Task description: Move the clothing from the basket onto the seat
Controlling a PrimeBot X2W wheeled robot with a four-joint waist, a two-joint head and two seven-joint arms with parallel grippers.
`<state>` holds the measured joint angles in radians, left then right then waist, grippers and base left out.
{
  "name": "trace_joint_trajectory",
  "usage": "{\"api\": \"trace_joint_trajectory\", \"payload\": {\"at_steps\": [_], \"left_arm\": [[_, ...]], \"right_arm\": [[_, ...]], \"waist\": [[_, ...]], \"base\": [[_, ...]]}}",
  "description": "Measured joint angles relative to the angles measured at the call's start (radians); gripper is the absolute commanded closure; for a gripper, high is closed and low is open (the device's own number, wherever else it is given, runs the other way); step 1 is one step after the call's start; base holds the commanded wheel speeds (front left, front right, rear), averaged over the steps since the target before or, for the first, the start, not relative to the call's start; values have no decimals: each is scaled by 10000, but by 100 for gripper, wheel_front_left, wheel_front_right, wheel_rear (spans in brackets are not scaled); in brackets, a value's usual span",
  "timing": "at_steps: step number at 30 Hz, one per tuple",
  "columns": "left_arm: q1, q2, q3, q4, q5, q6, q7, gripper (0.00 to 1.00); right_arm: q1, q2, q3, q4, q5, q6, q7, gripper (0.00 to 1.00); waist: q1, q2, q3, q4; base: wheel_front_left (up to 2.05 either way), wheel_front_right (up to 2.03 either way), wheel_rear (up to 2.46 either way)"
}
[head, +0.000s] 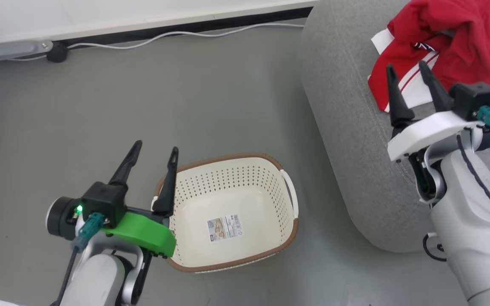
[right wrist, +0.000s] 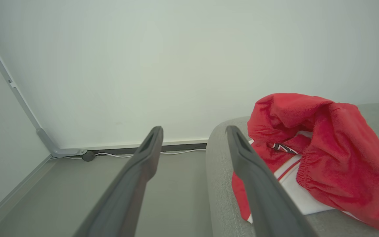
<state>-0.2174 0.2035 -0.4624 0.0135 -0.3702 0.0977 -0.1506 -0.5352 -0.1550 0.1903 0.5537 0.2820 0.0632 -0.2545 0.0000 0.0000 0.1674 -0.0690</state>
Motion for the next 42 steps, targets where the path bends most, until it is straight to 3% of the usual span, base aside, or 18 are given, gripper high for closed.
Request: {"api": "trace_joint_trajectory", "payload": {"at_steps": [23, 42], "left_arm": [[1637, 13, 1939, 602, -403, 219, -79, 0], [2276, -251, 2761, 727, -276, 263, -130, 0]], "right_arm": [[1903, 297, 384, -830, -345, -35, 0, 0], [2824, 284, 435, -1384, -366, -226, 2, 0]], "waist": [[0, 0, -1061, 461], [0, 0, -1287, 454]], "base": [[0, 0, 0], [0, 0, 0]]}}
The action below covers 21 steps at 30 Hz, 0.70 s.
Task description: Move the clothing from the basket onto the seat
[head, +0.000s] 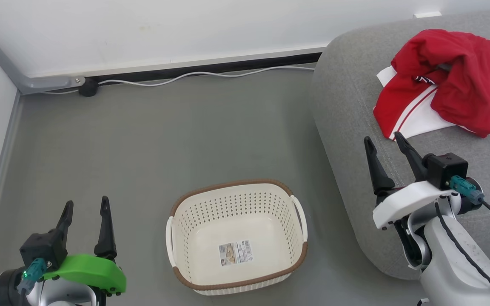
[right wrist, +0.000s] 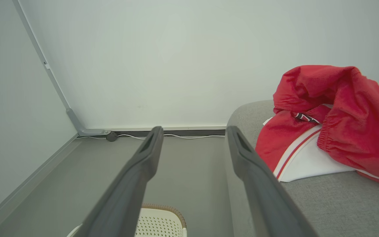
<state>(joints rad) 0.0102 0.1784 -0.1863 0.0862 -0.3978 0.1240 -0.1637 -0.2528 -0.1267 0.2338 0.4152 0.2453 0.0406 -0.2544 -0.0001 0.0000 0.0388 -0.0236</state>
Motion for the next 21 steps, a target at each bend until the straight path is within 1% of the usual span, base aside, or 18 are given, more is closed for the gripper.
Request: {"api": "trace_joint_trajectory", "payload": {"at_steps": [2, 13, 17, 21], "left_arm": [[6, -27, 25, -12, 27, 0, 0, 0], [122, -163, 173, -86, 90, 0, 48, 0], [125, -259, 190, -119, 345, 0, 48, 0], [128, -299, 224, -136, 374, 0, 56, 0]], "right_arm": [[20, 0, 2, -77, 0, -82, 2, 0], [162, -13, 13, -416, 0, -132, 94, 0], [173, -33, 15, -508, 2, -159, 121, 0], [199, -56, 12, -569, 2, -161, 192, 0]], "waist": [[0, 0, 9, -6], [0, 0, 61, -53], [0, 0, 64, -56], [0, 0, 75, -49]], "base": [[0, 0, 0], [0, 0, 0], [0, 0, 0], [0, 0, 0]]}}
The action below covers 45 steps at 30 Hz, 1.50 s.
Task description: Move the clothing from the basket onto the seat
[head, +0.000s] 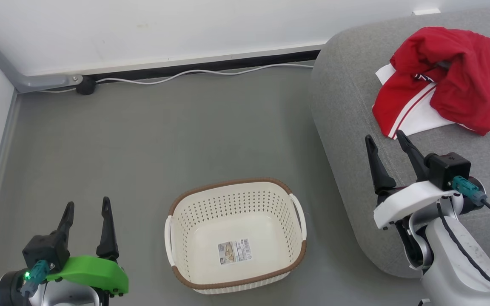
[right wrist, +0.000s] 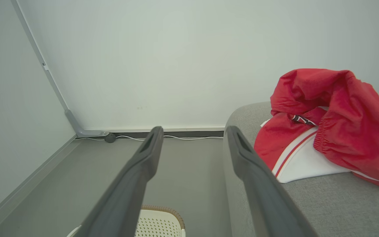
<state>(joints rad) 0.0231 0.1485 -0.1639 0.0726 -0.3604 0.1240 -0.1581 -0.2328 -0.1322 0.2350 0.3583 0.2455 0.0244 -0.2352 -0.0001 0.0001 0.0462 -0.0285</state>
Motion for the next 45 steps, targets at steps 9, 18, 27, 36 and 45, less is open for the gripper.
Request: {"api": "trace_joint_trajectory", "payload": {"at_steps": [9, 18, 27, 36, 45], "left_arm": [[13, -44, 23, -71, 125, 4, 0, 0], [19, -77, 36, -121, 226, 4, 0, 0], [106, -288, -21, 222, 77, -21, 6, 100], [117, -326, 46, 318, -903, -198, 113, 100], [116, -397, 291, 420, -2410, -426, 372, 100]], "right_arm": [[152, -15, -10, -153, 2, -13, 92, 0], [172, -81, -31, -359, 13, -86, 176, 0], [600, 90, -73, -4, 125, -77, 249, 100], [559, 130, -671, 140, 1218, 6, 683, 100], [560, 224, -955, 178, 2658, 102, 1060, 100]], "waist": [[0, 0, 24, 4], [0, 0, 60, 11], [0, 0, 67, 21], [1, 0, 10, 59], [1, 0, -36, 77]], "base": [[0, 0, 0], [0, 0, 0], [0, 0, 0], [0, 0, 0], [0, 0, 0]]}}
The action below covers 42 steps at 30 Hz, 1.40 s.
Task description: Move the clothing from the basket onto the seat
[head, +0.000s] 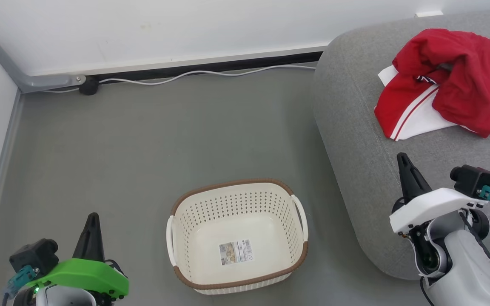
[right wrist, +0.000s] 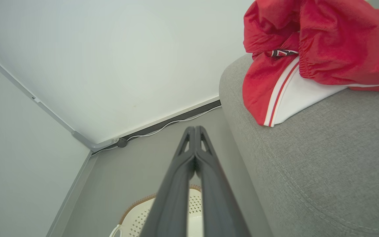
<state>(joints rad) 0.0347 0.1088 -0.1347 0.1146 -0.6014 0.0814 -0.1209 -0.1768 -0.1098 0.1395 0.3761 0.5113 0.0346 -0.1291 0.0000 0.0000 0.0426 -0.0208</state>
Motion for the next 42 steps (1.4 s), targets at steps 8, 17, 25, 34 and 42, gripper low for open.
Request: {"api": "trace_joint_trajectory", "payload": {"at_steps": [8, 17, 25, 34, 42], "left_arm": [[-1, -48, 174, 98, -886, -201, 245, 100], [-10, -96, 393, 291, -2061, -420, 495, 100], [-35, -169, 587, 410, -3118, -579, 677, 100], [-87, -215, 757, 623, -4213, -817, 930, 100], [-284, -244, 968, 748, -5187, -995, 1116, 100]], "right_arm": [[3, 81, -314, -31, 1045, 82, 307, 100], [14, 140, -650, -102, 2222, 176, 617, 100], [32, 184, -930, -174, 3267, 207, 863, 100], [173, 270, -1239, -288, 4464, 309, 1112, 100], [234, 339, -1509, -389, 5540, 391, 1365, 100]], "waist": [[0, 0, -40, 15], [0, 0, -84, 35], [0, 0, -124, 55], [0, 0, -168, 78], [0, 0, -207, 100]], "base": [[0, 0, 0], [0, 0, 0], [0, 0, 0], [0, 0, 0], [0, 0, 0]]}}
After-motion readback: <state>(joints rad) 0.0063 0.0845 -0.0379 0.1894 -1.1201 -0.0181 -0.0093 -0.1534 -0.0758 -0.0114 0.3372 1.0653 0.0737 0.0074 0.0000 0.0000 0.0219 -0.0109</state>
